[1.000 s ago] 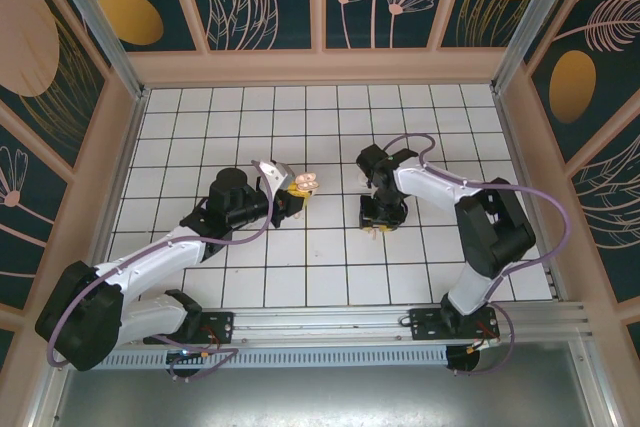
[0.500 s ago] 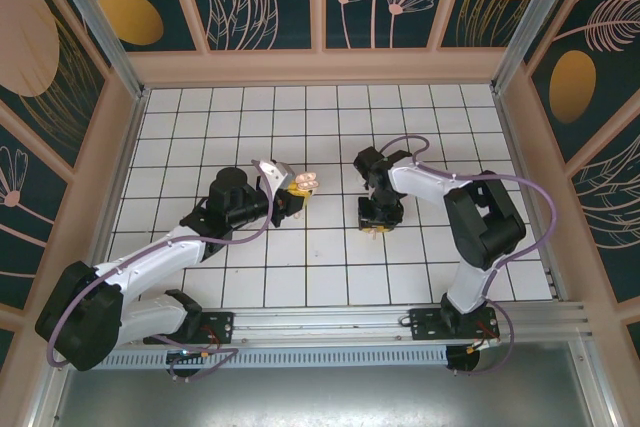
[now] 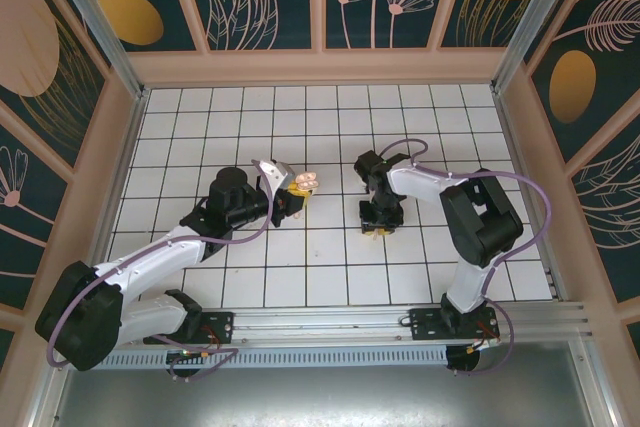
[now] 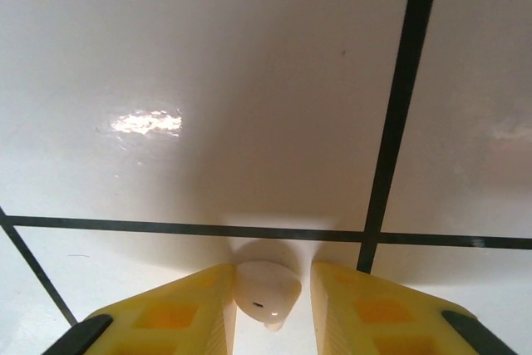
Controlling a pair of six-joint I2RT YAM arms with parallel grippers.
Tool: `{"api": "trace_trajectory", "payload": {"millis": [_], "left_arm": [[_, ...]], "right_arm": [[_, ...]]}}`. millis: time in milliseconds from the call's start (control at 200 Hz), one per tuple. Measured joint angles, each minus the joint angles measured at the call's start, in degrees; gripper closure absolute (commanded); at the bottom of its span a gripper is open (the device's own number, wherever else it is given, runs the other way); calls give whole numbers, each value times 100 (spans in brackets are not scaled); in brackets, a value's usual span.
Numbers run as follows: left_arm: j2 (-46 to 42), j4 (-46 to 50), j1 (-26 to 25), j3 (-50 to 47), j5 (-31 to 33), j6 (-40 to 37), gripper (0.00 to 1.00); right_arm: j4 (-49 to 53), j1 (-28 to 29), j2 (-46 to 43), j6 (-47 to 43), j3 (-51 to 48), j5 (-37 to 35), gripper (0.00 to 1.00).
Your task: Insert the wireless bluetooth earbuds into the charging case
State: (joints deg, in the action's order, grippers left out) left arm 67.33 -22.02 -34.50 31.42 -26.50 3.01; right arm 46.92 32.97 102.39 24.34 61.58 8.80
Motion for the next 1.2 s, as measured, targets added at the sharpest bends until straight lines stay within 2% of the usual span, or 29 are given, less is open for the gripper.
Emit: {"api": "trace_trajectory", "payload": {"millis": [410, 666, 896, 1051, 1201], "left_arm": [[4, -37, 0, 2, -7, 0, 81], [291, -546, 0, -39, -208, 22, 81], [682, -1025, 0, -39, -520, 116, 81], [820, -1272, 0, -26, -772, 173, 81], [863, -1486, 0, -7, -946, 247, 81]], "right_arm": [[-247, -11, -337, -42, -149, -195, 78], [-931, 44, -1867, -177, -162, -433, 78], [-1950, 350, -3106, -629, -219, -424, 78], [-2629, 645, -3615, -975, -332, -319, 78], [-3075, 863, -3709, -1228, -365, -177, 78]]}}
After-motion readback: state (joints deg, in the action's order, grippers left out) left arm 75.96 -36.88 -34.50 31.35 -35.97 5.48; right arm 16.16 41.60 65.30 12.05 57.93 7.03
